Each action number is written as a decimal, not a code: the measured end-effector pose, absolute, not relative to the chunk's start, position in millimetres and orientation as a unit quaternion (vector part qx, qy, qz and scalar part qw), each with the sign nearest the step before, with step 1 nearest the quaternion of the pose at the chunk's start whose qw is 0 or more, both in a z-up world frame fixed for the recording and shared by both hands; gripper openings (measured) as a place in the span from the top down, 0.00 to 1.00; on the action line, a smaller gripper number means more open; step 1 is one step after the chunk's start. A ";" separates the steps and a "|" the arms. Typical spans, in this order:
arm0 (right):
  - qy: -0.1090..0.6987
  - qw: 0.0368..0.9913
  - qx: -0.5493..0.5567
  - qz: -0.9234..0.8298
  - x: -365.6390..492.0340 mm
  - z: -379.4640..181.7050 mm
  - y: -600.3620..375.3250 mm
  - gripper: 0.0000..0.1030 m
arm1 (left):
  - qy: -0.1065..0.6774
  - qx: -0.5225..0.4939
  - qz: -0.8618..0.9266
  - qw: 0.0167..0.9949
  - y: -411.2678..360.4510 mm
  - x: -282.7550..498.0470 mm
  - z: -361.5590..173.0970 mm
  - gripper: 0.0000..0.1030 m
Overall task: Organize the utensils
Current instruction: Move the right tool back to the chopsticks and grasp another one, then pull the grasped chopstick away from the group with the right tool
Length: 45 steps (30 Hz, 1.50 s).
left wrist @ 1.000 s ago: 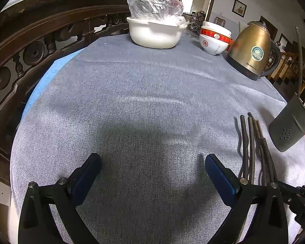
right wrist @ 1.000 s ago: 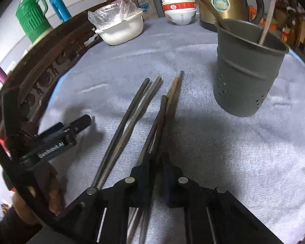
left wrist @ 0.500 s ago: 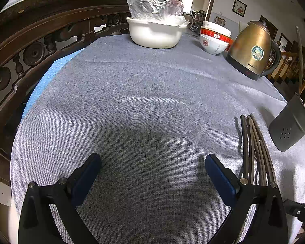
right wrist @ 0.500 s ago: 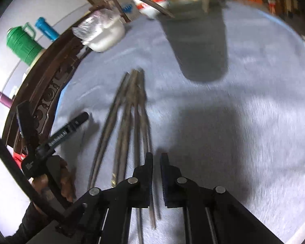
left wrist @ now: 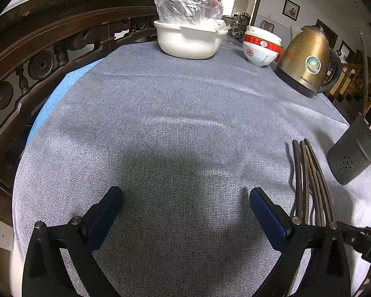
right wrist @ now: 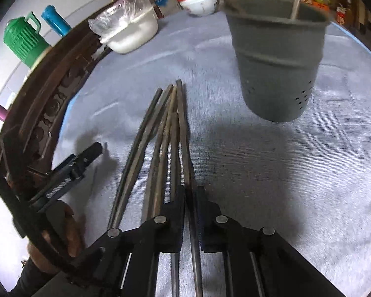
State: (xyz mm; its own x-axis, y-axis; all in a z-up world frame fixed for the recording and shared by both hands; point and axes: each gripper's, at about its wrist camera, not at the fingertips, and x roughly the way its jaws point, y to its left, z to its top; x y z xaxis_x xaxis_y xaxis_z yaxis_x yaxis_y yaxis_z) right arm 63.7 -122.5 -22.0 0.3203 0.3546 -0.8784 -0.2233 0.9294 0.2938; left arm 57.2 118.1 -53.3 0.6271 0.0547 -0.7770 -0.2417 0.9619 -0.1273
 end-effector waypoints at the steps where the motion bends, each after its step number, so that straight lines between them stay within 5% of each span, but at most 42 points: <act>1: 0.554 0.811 0.059 0.178 64.3 -23.0 -123.0 0.89 | 0.424 -0.111 0.083 0.895 118.3 57.1 -53.2 0.01; 11: 0.568 0.797 0.083 0.185 75.8 -23.1 -130.0 0.88 | 0.423 -0.113 0.081 0.896 119.7 56.3 -52.9 0.01; 14: 0.556 0.809 0.063 0.179 71.5 -17.7 -128.0 0.73 | 0.423 -0.111 0.082 0.895 119.3 56.6 -52.9 0.01; 17: 0.544 0.819 0.051 0.176 69.8 -12.2 -126.5 0.42 | 0.424 -0.111 0.082 0.895 119.2 56.6 -53.0 0.01; 20: 0.532 0.830 0.034 0.167 71.9 -9.8 -123.8 0.37 | 0.423 -0.111 0.082 0.895 119.2 56.6 -52.9 0.01; 23: 0.534 0.829 0.032 0.163 75.3 -13.1 -121.7 0.40 | 0.423 -0.112 0.081 0.895 119.5 56.4 -52.8 0.01; 25: 0.531 0.831 0.033 0.163 75.4 -13.6 -121.6 0.59 | 0.423 -0.111 0.081 0.895 119.6 56.5 -53.1 0.01; 30: 0.537 0.827 0.025 0.168 76.6 -17.8 -117.2 0.64 | 0.424 -0.111 0.082 0.895 120.2 56.4 -53.3 0.01; 39: 0.536 0.825 -0.023 0.176 72.0 -14.4 -98.2 0.95 | 0.423 -0.112 0.081 0.896 120.4 55.9 -53.1 0.01; 45: 0.543 0.823 -0.017 0.168 64.2 -13.3 -112.3 0.95 | 0.422 -0.113 0.081 0.896 120.7 55.6 -52.8 0.01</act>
